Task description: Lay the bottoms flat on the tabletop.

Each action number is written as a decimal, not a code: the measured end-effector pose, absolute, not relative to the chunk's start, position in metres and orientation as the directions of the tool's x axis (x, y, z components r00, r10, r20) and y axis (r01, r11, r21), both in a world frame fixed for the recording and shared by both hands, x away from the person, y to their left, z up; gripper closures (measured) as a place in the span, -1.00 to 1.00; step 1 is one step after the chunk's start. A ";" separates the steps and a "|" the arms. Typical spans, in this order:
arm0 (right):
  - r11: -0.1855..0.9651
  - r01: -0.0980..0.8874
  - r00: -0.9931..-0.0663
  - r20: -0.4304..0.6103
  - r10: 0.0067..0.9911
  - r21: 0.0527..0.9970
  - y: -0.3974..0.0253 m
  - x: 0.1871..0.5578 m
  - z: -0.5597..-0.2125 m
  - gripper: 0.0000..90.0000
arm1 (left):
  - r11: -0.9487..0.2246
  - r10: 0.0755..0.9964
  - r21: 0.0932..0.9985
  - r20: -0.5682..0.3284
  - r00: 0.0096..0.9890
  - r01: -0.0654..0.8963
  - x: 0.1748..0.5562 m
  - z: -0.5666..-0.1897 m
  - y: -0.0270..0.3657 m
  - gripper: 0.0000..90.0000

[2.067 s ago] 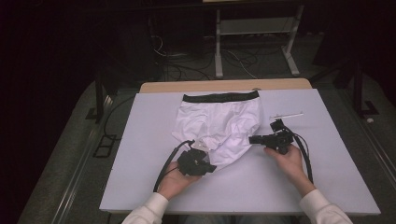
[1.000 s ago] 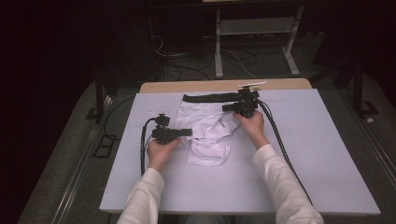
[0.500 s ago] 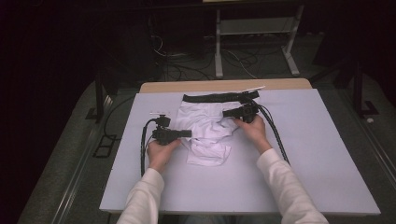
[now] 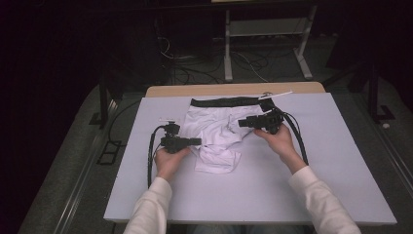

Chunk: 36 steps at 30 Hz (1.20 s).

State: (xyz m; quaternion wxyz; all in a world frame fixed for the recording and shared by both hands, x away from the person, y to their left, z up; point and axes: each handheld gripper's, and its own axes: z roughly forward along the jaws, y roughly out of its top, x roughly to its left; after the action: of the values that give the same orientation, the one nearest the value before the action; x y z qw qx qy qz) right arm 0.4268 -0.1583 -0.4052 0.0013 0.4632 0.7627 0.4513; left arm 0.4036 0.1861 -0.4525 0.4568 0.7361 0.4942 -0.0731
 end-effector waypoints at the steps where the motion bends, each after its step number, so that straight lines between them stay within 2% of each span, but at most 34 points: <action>1: 0.167 0.711 -0.571 0.423 0.704 0.683 -0.158 0.424 -0.407 0.03 | -0.091 0.660 0.600 -0.561 0.499 0.795 0.404 -0.453 0.186 0.92; 12: 0.225 0.756 -0.559 0.427 0.710 0.615 -0.149 0.414 -0.434 0.01 | -0.092 0.660 0.599 -0.561 0.499 0.795 0.403 -0.453 0.187 0.92; 24: 0.170 0.822 -0.482 0.505 0.716 0.544 -0.144 0.426 -0.459 0.03 | -0.095 0.662 0.597 -0.560 0.498 0.797 0.404 -0.453 0.187 0.92; 31: 0.131 0.849 -0.452 0.576 0.681 0.511 -0.147 0.430 -0.464 0.27 | -0.095 0.664 0.596 -0.559 0.497 0.798 0.405 -0.454 0.188 0.92; 36: 0.138 0.847 -0.459 0.575 0.677 0.514 -0.143 0.430 -0.466 0.47 | -0.096 0.665 0.596 -0.557 0.497 0.797 0.404 -0.454 0.188 0.92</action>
State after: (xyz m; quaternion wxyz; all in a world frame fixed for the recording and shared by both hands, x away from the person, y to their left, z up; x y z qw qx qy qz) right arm 0.4301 -0.1426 -0.4660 -0.1025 0.5097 0.7472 0.4139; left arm 0.4045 0.1876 -0.4538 0.4536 0.7367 0.4963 -0.0728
